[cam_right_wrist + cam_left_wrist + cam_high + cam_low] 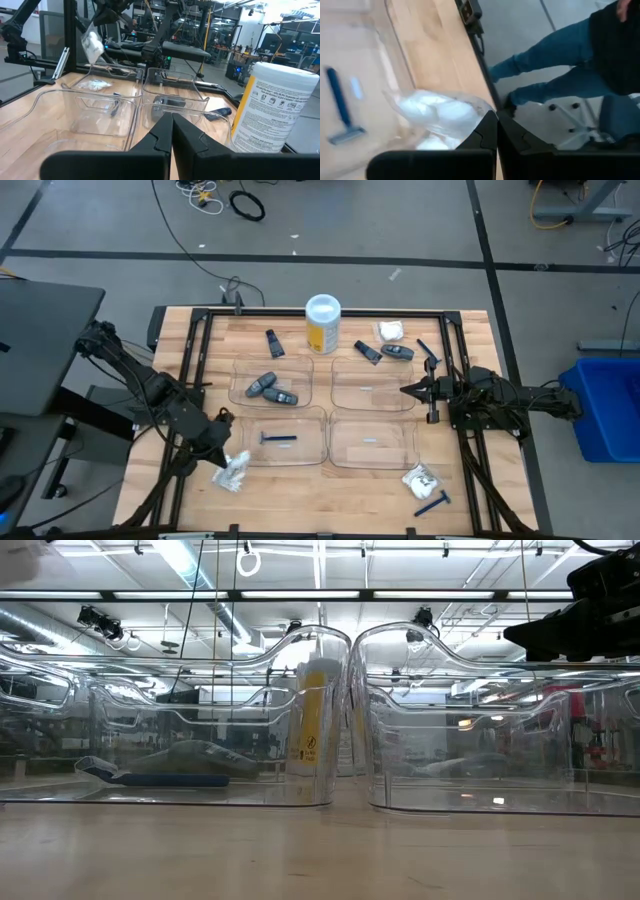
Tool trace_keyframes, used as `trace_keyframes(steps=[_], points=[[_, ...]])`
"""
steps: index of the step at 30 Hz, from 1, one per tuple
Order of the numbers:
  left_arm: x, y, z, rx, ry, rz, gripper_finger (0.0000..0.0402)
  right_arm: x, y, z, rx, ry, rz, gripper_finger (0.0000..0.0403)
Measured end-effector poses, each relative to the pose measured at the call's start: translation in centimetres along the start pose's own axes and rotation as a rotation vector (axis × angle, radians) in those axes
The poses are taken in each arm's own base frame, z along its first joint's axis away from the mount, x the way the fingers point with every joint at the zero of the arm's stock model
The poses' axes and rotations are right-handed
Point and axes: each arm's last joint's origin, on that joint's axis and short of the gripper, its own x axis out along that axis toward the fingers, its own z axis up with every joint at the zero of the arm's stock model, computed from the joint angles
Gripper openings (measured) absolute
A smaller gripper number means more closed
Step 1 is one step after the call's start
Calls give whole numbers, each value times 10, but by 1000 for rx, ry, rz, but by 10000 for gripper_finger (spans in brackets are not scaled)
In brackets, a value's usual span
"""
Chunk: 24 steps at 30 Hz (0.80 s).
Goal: Pick & Place Travel size toiletries
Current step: Put the transparent vanity pack into the top right transparent bin
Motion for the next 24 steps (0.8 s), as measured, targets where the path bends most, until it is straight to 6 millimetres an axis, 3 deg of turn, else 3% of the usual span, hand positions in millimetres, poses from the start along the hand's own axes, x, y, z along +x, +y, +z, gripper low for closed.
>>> trace_keyframes(steps=[14,24], points=[[-8,33,16,235,-75,155,0,0,0,0,0,0,0,12],[-20,62,27,260,-140,333,0,0,0,0,0,0,0,12]])
